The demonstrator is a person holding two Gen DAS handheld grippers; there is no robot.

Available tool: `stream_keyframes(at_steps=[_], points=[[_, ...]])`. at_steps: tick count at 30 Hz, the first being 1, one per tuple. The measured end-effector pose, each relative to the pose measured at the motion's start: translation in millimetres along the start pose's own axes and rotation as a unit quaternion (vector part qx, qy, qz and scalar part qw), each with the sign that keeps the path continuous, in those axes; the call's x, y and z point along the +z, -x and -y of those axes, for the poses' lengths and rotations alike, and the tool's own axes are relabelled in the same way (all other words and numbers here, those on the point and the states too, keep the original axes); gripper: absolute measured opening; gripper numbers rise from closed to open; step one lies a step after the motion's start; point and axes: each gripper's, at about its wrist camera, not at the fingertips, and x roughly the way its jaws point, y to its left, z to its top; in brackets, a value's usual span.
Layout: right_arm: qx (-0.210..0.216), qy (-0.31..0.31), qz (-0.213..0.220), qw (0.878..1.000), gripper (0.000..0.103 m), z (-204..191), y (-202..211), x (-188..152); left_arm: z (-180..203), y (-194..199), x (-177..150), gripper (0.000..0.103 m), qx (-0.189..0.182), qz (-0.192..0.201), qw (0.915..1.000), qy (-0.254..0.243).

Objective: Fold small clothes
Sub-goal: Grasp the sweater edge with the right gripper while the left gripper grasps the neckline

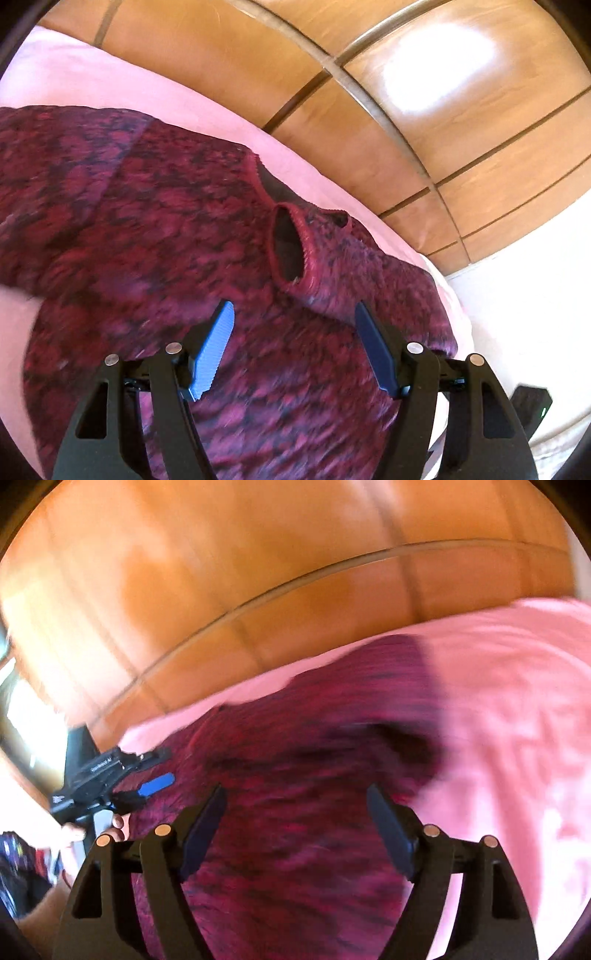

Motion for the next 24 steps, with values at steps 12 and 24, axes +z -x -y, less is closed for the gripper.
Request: stream_keyframes(at_steps=[12, 24], points=[[0.031, -0.174, 0.054, 0.983, 0.057, 81.2, 23.8, 18.9, 14.4, -3.7, 29.6, 0.010, 0.055, 0.033, 0.9978, -0.018], [-0.046, -0.029, -0.042, 0.998, 0.052, 17.6, -76.3, 26.1, -43.2, 43.2, 19.1, 0.010, 0.146, 0.081, 0.9855, -0.032]])
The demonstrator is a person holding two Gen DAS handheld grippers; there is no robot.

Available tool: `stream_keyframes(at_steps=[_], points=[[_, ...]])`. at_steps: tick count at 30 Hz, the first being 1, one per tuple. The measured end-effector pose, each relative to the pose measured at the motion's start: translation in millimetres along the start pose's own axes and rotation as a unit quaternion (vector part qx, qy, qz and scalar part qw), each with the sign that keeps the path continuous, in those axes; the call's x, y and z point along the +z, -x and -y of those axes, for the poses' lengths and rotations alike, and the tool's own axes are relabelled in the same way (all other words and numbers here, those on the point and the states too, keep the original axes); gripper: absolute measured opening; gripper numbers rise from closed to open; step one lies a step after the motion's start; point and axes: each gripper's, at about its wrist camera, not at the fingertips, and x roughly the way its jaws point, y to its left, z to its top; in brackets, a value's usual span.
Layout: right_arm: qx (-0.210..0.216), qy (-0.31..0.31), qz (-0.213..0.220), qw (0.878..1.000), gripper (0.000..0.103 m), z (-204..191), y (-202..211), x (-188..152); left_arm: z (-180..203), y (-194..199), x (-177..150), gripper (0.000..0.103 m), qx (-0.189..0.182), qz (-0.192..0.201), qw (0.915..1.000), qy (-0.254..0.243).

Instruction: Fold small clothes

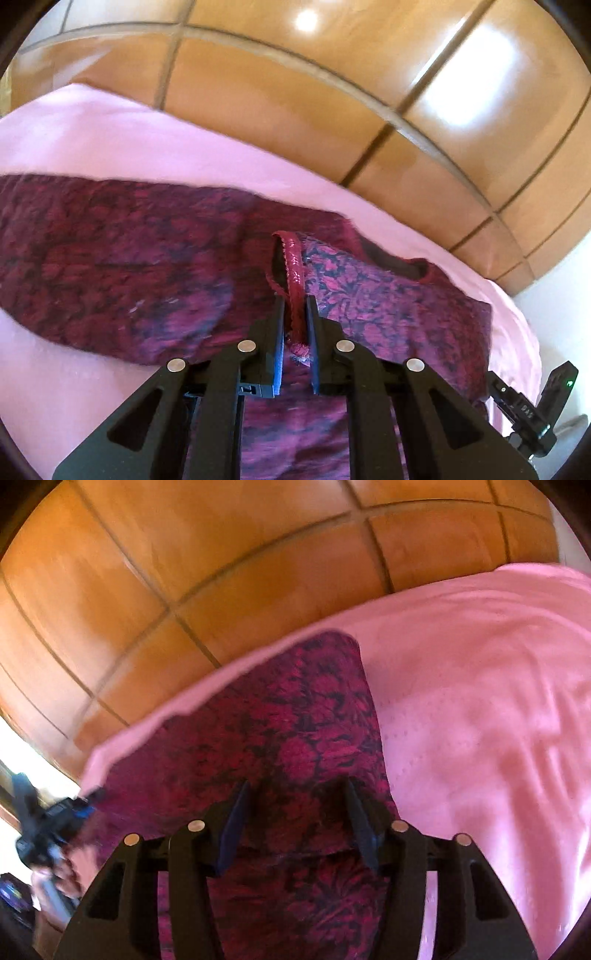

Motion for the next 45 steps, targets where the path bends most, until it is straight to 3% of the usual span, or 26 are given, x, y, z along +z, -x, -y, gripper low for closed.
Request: stream_keyframes(at_steps=[5, 9, 12, 13, 17, 20, 23, 24, 25, 27, 31, 37, 39, 45], points=[[-0.019, 0.021, -0.002, 1.000, 0.052, -8.1, 0.1, -0.2, -6.4, -8.9, -14.0, 0.010, 0.029, -0.007, 0.9993, -0.025], [-0.014, 0.034, 0.036, 0.999, 0.063, -26.6, 20.1, 11.7, -2.2, -3.5, -9.8, 0.010, 0.016, 0.020, 0.9993, -0.027], [-0.027, 0.067, 0.040, 0.997, 0.063, -47.0, 10.7, 19.8, 4.1, -3.3, -6.2, 0.010, 0.043, 0.037, 0.9973, -0.046], [-0.036, 0.077, 0.034, 0.996, 0.063, -53.0, 2.4, 19.9, 7.9, -5.3, -7.8, 0.010, 0.071, 0.043, 0.9944, -0.065], [-0.111, 0.109, 0.000, 0.988, 0.066, -61.6, -46.8, 2.5, 1.8, -18.8, -13.7, 0.010, 0.119, 0.026, 0.9902, -0.068], [-0.146, 0.139, 0.021, 0.979, 0.068, -70.5, -49.8, -6.2, -10.3, -6.6, -16.3, 0.011, 0.092, 0.033, 0.9940, -0.048], [-0.145, 0.130, 0.027, 0.981, 0.071, -71.7, -41.6, -5.0, -21.9, 8.9, -19.1, 0.011, 0.077, 0.037, 0.9959, -0.030], [-0.140, 0.130, 0.034, 0.981, 0.075, -73.2, -34.2, -4.9, -24.8, 15.4, -20.8, 0.015, 0.077, 0.043, 0.9956, -0.031], [-0.136, 0.133, 0.043, 0.981, 0.076, -76.9, -28.5, -5.9, -27.5, 21.7, -22.0, 0.036, 0.081, 0.049, 0.9950, -0.031], [-0.140, 0.151, 0.065, 0.976, 0.081, -90.4, -21.0, -12.0, -37.7, 38.0, -25.6, 0.058, 0.079, 0.068, 0.9945, -0.013], [-0.125, 0.175, 0.070, 0.974, 0.086, -109.4, -12.0, -29.7, -59.4, 56.5, -28.7, 0.058, 0.083, 0.075, 0.9936, 0.013], [-0.126, 0.207, 0.049, 0.969, 0.095, -120.8, -21.8, -57.3, -104.2, 66.0, -31.0, 0.058, 0.095, 0.066, 0.9890, 0.092], [-0.128, 0.208, 0.045, 0.969, 0.101, -118.4, -25.6, -64.9, -124.0, 71.2, -33.1, 0.058, 0.084, 0.064, 0.9856, 0.132], [-0.110, 0.183, 0.008, 0.977, 0.101, -101.7, -35.2, -70.6, -172.9, 89.5, -31.6, 0.058, 0.059, 0.087, 0.9672, 0.231]])
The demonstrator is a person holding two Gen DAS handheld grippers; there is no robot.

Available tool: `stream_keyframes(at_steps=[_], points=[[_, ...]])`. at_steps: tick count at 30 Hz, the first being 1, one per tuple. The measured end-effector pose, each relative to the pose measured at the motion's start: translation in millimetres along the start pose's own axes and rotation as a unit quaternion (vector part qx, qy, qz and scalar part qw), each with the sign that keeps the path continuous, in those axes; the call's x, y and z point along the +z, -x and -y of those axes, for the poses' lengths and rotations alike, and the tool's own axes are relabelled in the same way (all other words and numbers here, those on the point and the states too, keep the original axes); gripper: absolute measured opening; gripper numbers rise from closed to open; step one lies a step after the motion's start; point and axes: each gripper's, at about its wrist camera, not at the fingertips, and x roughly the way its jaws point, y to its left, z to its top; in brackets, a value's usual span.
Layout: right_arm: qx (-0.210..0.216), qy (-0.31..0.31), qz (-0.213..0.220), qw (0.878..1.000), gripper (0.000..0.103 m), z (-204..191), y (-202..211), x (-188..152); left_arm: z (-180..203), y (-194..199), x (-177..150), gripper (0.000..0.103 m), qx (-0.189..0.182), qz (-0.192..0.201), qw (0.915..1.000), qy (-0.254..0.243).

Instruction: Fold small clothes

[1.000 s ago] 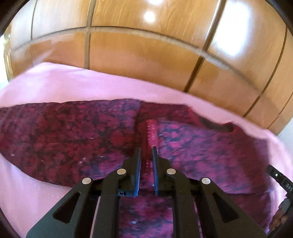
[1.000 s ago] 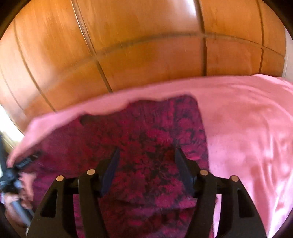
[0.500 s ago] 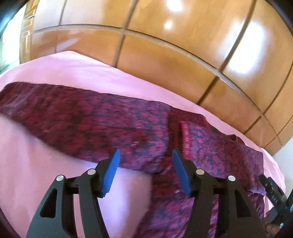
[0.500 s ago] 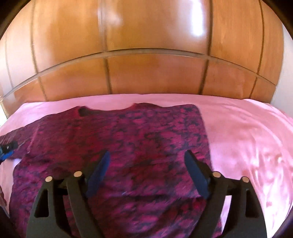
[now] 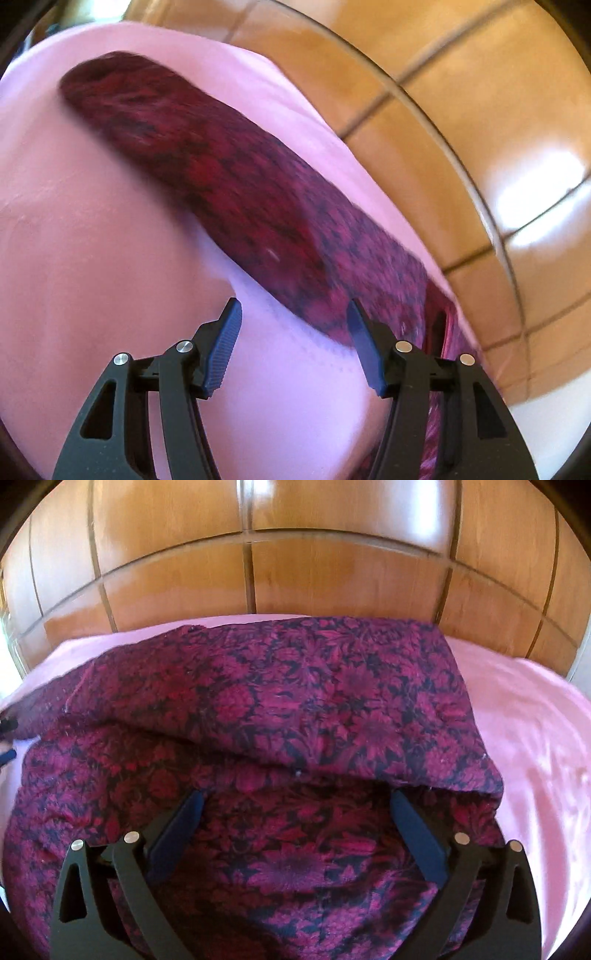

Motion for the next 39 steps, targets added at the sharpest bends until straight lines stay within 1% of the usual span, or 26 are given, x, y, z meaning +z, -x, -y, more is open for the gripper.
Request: stream_keyframes(at_steps=[3, 5, 7, 9, 10, 11, 12, 13, 14, 15, 16, 18, 19, 20, 23, 25, 27, 29, 30, 31, 33, 34, 35, 36, 37, 39], points=[[0.004, -0.005, 0.005, 1.000, 0.101, 2.5, 1.9, -0.1, -20.3, 4.3, 19.4, 0.058, -0.002, 0.022, 0.9985, 0.051], [0.000, -0.002, 0.005, 1.000, 0.101, 0.6, 1.8, -0.3, -37.0, 5.2, 35.1, 0.058, 0.001, 0.035, 0.9952, 0.091], [-0.002, -0.001, 0.005, 1.000, 0.101, -0.1, 2.0, 0.2, -56.1, 5.3, 51.5, 0.058, -0.002, 0.048, 0.9887, 0.142], [-0.002, -0.002, 0.006, 1.000, 0.101, 0.7, 3.6, -1.3, -68.3, 5.3, 64.0, 0.055, -0.003, 0.056, 0.9830, 0.175], [-0.002, -0.002, 0.005, 1.000, 0.101, 0.8, 3.2, -1.5, -74.5, 5.1, 72.5, 0.052, -0.002, 0.063, 0.9800, 0.189], [-0.001, -0.002, 0.004, 1.000, 0.101, 0.7, 2.0, -0.7, -76.1, 4.6, 77.6, 0.047, 0.005, 0.067, 0.9794, 0.190], [-0.001, 0.000, 0.003, 1.000, 0.101, 0.7, 1.0, 0.0, -76.3, 3.1, 82.7, 0.031, 0.018, 0.067, 0.9799, 0.187], [0.000, 0.000, 0.003, 1.000, 0.101, 0.3, 0.5, 0.0, -74.3, 0.4, 88.2, 0.023, 0.025, 0.063, 0.9814, 0.180], [0.000, -0.001, 0.003, 1.000, 0.101, 0.5, 0.5, 0.2, -69.0, 0.5, 91.9, 0.018, 0.027, 0.062, 0.9841, 0.164], [0.002, -0.001, 0.002, 1.000, 0.101, 0.7, 0.3, 0.0, -61.8, 3.8, 93.1, 0.016, 0.034, 0.069, 0.9862, 0.147], [0.003, -0.002, 0.002, 1.000, 0.101, 0.6, -0.3, 0.2, -46.9, 9.9, 93.6, 0.016, 0.040, 0.083, 0.9893, 0.113], [0.003, -0.002, 0.003, 1.000, 0.101, 0.5, -0.2, 0.0, -23.0, 19.2, 91.0, 0.016, 0.041, 0.097, 0.9925, 0.061], [0.002, -0.001, 0.003, 1.000, 0.101, 0.2, -0.4, -0.2, -3.1, 25.0, 86.4, 0.016, 0.037, 0.106, 0.9933, 0.025], [0.001, -0.001, 0.002, 1.000, 0.101, 0.1, -0.7, -0.5, 6.3, 27.3, 84.7, 0.016, 0.034, 0.112, 0.9931, 0.004], [0.002, 0.000, 0.003, 1.000, 0.101, 0.7, -0.3, -0.8, 56.0, 31.3, 65.9, 0.016, 0.013, 0.118, 0.9897, -0.080], [0.001, 0.000, 0.003, 1.000, 0.101, 0.5, -0.8, -0.6, 90.5, 30.9, 46.1, 0.016, -0.003, 0.117, 0.9838, -0.136], [0.002, -0.002, 0.004, 1.000, 0.101, 0.2, -0.5, -0.6, 116.8, 25.3, 28.0, 0.016, -0.022, 0.105, 0.9787, -0.175], [0.003, -0.005, 0.004, 1.000, 0.101, 0.5, -0.4, -0.4, 146.5, 16.8, 0.7, 0.016, -0.043, 0.085, 0.9707, -0.221], [0.004, -0.007, 0.005, 1.000, 0.101, 0.8, -0.4, -0.3, 158.7, 13.8, -14.7, 0.016, -0.050, 0.075, 0.9656, -0.244], [0.004, -0.008, 0.005, 1.000, 0.101, 1.1, -0.1, -0.2, 174.8, 8.0, -35.7, 0.016, -0.055, 0.065, 0.9569, -0.278], [0.008, -0.012, 0.006, 1.000, 0.101, 2.2, 0.4, -0.4, 194.1, -1.2, -67.4, 0.018, -0.069, 0.041, 0.9440, -0.320], [0.011, -0.014, 0.006, 1.000, 0.101, 3.1, 0.2, -0.3, 202.5, -6.2, -84.8, 0.031, -0.083, 0.022, 0.9361, -0.341], [0.014, -0.017, 0.005, 1.000, 0.101, 4.2, -0.2, -0.3, 207.2, -9.1, -96.8, 0.040, -0.090, 0.009, 0.9302, -0.356], [0.017, -0.019, 0.005, 1.000, 0.101, 5.3, -0.3, -0.3, 210.3, -10.6, -110.2, 0.057, -0.091, -0.001, 0.9256, -0.367], [0.019, -0.021, 0.005, 1.000, 0.101, 6.3, -0.1, -0.4, 210.1, -9.3, -118.2, 0.062, -0.091, -0.001, 0.9241, -0.371], [0.025, -0.025, 0.006, 0.999, 0.101, 7.6, 0.1, -0.9, 205.9, -1.8, -133.7, 0.062, -0.094, 0.002, 0.9240, -0.371]])
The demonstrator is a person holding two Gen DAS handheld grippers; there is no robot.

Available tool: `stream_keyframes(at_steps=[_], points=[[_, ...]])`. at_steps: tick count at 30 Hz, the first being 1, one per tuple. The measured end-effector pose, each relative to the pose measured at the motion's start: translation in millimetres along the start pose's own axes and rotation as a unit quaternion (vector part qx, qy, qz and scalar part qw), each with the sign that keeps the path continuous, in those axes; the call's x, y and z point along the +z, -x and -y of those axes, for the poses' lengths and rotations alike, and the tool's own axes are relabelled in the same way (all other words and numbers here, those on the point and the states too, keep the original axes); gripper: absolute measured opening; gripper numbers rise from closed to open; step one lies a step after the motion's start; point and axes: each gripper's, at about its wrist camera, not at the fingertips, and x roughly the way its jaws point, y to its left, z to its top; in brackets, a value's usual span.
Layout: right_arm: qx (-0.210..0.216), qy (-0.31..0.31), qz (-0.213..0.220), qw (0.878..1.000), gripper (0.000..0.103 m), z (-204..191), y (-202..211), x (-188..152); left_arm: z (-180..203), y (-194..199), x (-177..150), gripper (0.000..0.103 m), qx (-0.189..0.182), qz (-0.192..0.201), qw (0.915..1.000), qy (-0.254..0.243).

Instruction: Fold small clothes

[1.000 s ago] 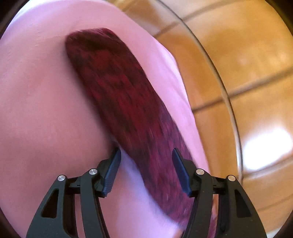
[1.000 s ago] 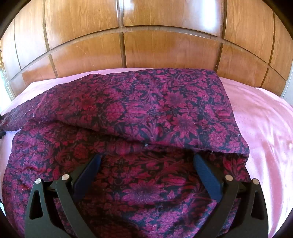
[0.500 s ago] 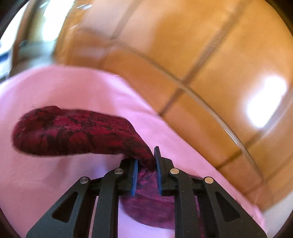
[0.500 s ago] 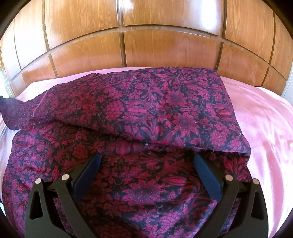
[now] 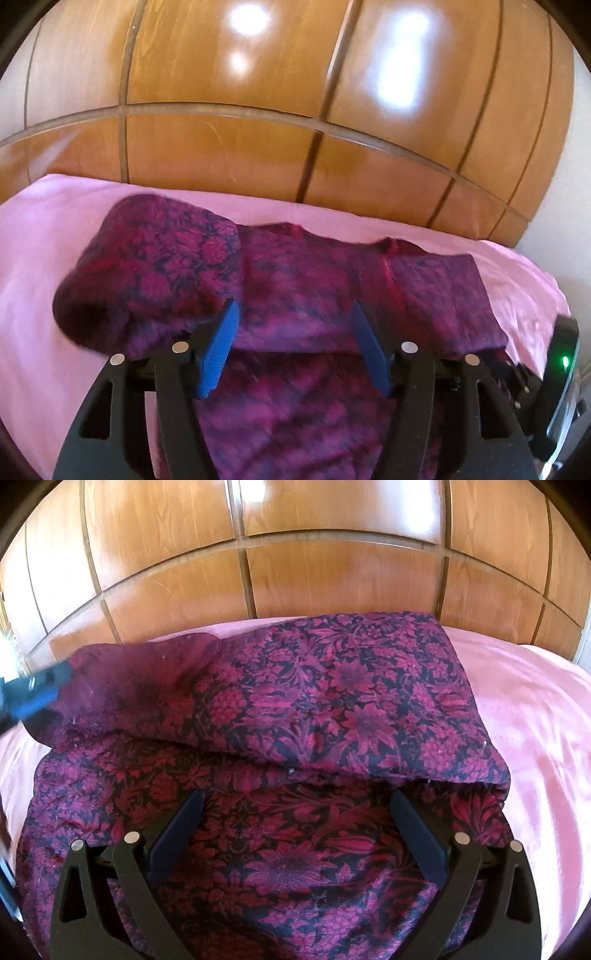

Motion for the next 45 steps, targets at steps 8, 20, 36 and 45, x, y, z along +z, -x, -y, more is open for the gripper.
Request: stream_keyframes(at_steps=[8, 20, 36, 45], points=[[0.052, -0.028, 0.020, 0.998, 0.074, 10.7, 18.6, 4.9, -34.4, 13.7, -28.2, 0.062, 0.068, 0.007, 0.9921, 0.105], [0.166, -0.094, -0.028, 0.981, 0.047, -42.6, -27.1, 81.8, -98.9, -17.6, -21.5, 0.062, 0.146, -0.033, 0.9601, 0.236], [0.090, -0.051, 0.101, 0.989, 0.009, -10.5, 55.4, 93.3, -103.6, -33.7, -27.0, 0.062, 0.169, -0.041, 0.9610, 0.215], [0.013, -0.125, 0.065, 0.990, 0.005, 74.5, 30.1, 68.5, -102.9, -33.9, -26.5, 0.063, 0.170, -0.044, 0.9620, 0.209]])
